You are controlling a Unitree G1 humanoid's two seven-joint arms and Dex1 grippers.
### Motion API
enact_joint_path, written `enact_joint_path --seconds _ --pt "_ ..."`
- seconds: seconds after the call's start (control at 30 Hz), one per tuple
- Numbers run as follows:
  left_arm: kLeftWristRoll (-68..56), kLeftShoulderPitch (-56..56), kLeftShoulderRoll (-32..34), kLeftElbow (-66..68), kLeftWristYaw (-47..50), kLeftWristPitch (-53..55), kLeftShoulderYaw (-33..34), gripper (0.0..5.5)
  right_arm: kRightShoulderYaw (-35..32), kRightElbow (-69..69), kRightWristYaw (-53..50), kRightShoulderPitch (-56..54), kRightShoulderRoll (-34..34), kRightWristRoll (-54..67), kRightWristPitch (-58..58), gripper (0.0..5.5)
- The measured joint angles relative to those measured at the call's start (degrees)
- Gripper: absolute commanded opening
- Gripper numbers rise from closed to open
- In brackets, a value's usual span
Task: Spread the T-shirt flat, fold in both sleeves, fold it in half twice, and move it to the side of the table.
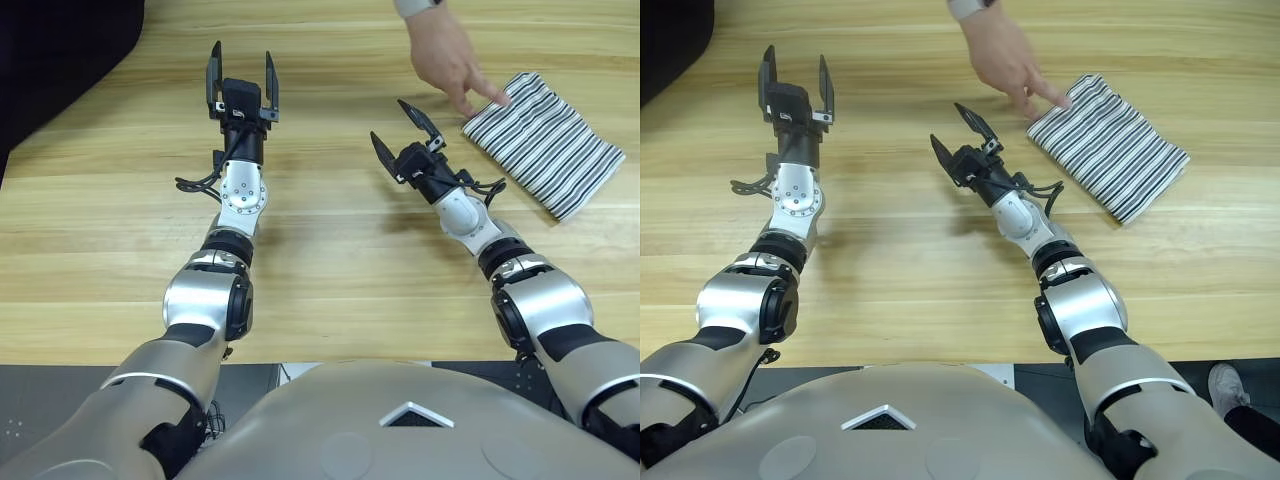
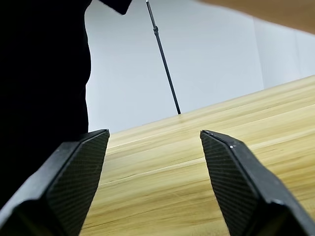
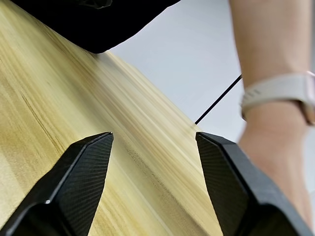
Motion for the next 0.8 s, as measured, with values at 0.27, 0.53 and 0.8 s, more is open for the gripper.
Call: enact_joint_path --seconds 0.27,0.53,0.8 --pt "0.05 0.00 0.00 0.34 0.02 0.36 -0.18 3.44 0.85 0.20 -1.37 -0.05 -0.02 -1.35 0.41 3.11" --pt "0.25 0.00 0.00 0.34 0.03 0.54 -0.51 3.44 1.71 0.39 -2.03 -0.08 -0.05 -1.57 0.49 3.11" --pt "-5.38 -0.77 0.82 2.34 0.45 10.25 5.22 3.44 -12.18 1.83 2.59 -1.53 -0.49 13.49 10.55 3.11"
